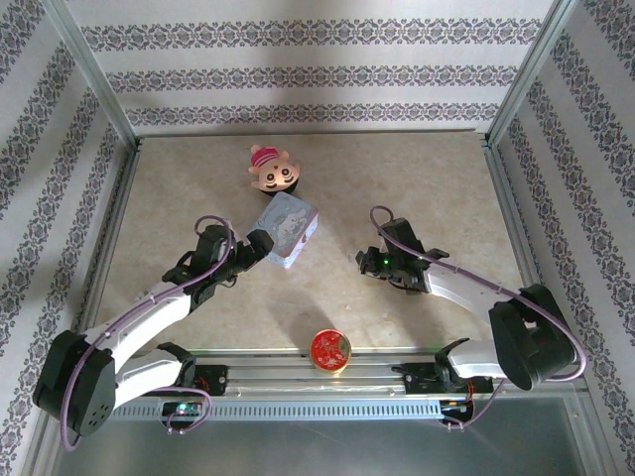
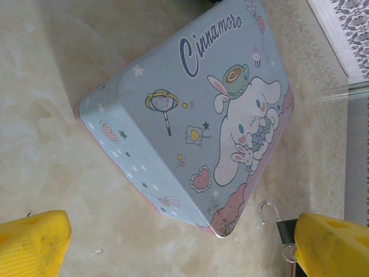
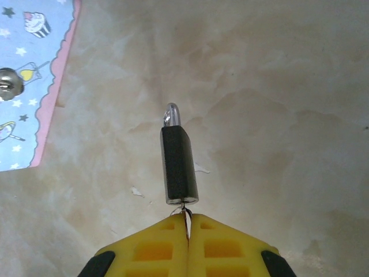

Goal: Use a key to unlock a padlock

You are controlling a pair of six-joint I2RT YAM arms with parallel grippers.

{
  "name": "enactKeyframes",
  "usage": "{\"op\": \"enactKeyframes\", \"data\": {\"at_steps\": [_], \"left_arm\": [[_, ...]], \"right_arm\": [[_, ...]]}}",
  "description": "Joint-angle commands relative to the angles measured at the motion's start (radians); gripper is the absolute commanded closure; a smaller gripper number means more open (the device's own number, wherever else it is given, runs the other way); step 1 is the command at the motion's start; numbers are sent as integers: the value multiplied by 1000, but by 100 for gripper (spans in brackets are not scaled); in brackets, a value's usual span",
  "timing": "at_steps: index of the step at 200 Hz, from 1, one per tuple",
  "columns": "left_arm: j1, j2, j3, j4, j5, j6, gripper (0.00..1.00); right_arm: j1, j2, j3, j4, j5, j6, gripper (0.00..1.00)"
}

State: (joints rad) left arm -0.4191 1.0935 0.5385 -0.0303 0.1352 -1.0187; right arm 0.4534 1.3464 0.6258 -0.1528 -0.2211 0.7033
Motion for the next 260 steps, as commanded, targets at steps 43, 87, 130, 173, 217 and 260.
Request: {"op": "enactKeyframes", "data": {"at_steps": [43, 87, 130, 173, 217, 260], "left_arm": [[-11, 41, 0, 62, 9, -23, 1], [-11, 56, 2, 76, 13, -23, 1], [-11, 58, 6, 76, 11, -17, 1], [-12, 85, 20, 104, 20, -16, 1], [-10, 130, 25, 149, 18, -29, 1], [-8, 165, 48, 158, -1, -25, 5]], "right_arm": [[-10, 22, -12, 39, 20, 31, 82], [-12, 11, -41, 33, 32, 37, 81], [-8, -21, -10, -2, 40, 11, 70], [-1, 27, 171, -72, 2, -123, 44], [4, 246, 460, -73, -60, -272, 37], [7, 497, 725, -69, -126, -343, 35]]}}
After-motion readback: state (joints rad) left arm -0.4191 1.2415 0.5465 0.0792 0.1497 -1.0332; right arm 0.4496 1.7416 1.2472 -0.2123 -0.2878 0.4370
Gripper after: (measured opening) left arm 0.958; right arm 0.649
